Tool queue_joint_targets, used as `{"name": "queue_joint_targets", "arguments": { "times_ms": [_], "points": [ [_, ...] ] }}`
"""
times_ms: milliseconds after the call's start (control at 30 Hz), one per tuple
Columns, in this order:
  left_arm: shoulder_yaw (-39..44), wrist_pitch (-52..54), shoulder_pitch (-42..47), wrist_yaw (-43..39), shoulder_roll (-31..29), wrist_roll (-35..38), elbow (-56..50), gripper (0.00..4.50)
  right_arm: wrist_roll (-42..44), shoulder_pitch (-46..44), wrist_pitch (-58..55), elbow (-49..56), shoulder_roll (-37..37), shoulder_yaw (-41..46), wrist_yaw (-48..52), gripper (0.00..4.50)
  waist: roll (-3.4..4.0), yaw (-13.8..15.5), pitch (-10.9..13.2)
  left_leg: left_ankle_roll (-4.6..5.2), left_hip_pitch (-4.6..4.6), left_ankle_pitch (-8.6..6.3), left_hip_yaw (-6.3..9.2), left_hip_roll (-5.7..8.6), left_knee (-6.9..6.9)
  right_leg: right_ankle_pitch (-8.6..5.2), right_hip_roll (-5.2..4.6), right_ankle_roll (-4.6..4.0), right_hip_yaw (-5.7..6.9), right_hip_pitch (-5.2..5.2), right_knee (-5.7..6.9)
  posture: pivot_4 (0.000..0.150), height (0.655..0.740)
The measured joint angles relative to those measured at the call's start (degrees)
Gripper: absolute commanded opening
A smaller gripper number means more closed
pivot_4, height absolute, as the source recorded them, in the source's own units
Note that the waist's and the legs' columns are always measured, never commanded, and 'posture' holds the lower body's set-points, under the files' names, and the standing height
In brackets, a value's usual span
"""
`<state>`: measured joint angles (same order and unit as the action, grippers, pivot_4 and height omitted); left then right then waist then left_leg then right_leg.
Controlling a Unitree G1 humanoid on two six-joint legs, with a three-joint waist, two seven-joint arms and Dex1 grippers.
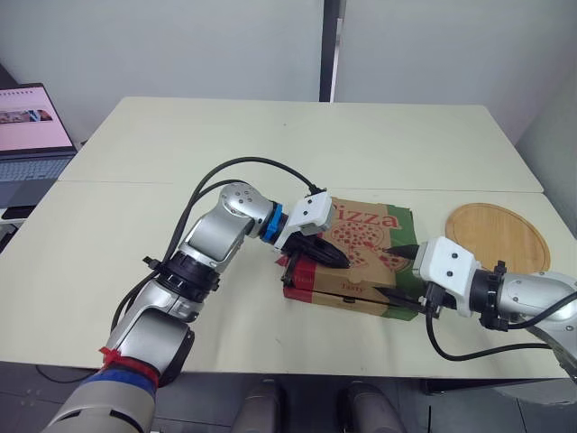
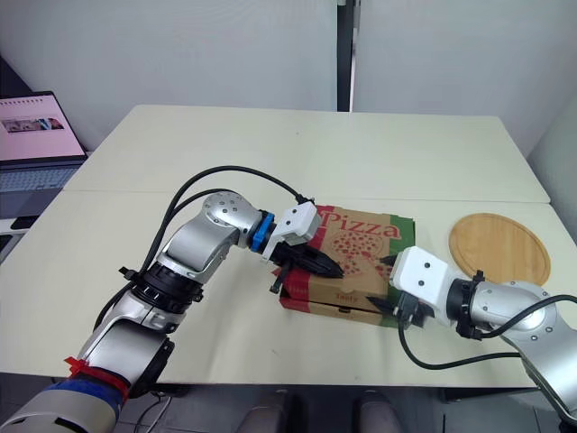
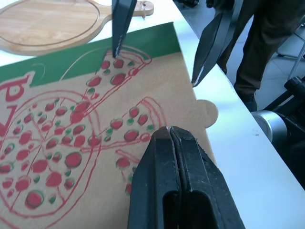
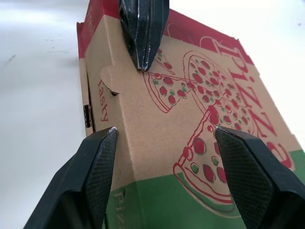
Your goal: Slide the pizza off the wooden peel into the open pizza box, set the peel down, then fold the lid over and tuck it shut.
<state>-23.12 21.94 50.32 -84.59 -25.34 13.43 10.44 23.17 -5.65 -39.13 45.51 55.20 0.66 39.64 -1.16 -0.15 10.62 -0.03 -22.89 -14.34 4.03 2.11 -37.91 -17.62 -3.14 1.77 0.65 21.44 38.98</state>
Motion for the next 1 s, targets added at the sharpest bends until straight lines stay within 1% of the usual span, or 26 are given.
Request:
{"name": "queue_joint_targets", "arguments": {
  "times_ms": [433, 667, 733, 867, 1000],
  "points": [
    [-1.36, -2.10, -0.13, -1.08, 0.03, -1.27, -0.57, 0.00, -8.67, 0.13, 3.30, -0.64, -4.37, -5.53, -2.52, 3.47, 0.01, -0.18, -0.01, 0.00, 0.03, 0.00, 0.00, -0.02, 0.00, 0.00, 0.01, -0.01, -0.02, 0.00, 0.04, 0.150, 0.7400],
    [-2.11, -3.65, -1.61, -1.10, -0.20, -2.43, -0.72, 0.00, -10.69, 2.65, 3.70, -0.34, -6.05, -6.09, -3.19, 3.47, 0.01, -0.14, -0.01, 0.00, 0.03, 0.00, 0.01, -0.01, -0.01, 0.00, 0.00, -0.01, -0.01, -0.01, 0.04, 0.150, 0.7400],
    [-2.29, -4.38, -1.60, -1.06, -0.19, -2.63, -0.75, 0.00, -10.05, 3.94, 3.09, 0.05, -6.21, -4.57, -2.93, 3.47, 0.01, -0.04, -0.01, 0.00, 0.03, 0.00, 0.01, 0.00, -0.01, 0.00, 0.00, -0.01, -0.01, -0.01, 0.03, 0.150, 0.7400],
    [-2.33, -5.13, -1.63, -1.06, -0.31, -2.83, -0.77, 0.00, -5.15, 6.70, -0.38, 1.73, -6.29, 1.92, -1.20, 3.47, 0.01, 0.00, -0.01, 0.00, 0.03, 0.00, 0.01, 0.00, 0.00, 0.00, 0.00, -0.01, -0.01, -0.02, 0.02, 0.150, 0.7400],
    [-2.35, -5.25, -1.65, -1.03, -0.33, -2.92, -0.70, 0.00, 2.98, 8.37, -5.02, 2.72, -5.23, 11.78, 2.68, 3.47, 0.01, 0.01, -0.01, 0.01, 0.04, 0.00, 0.01, 0.00, 0.00, 0.00, 0.01, 0.00, 0.00, -0.04, 0.03, 0.150, 0.7400]
  ]
}}
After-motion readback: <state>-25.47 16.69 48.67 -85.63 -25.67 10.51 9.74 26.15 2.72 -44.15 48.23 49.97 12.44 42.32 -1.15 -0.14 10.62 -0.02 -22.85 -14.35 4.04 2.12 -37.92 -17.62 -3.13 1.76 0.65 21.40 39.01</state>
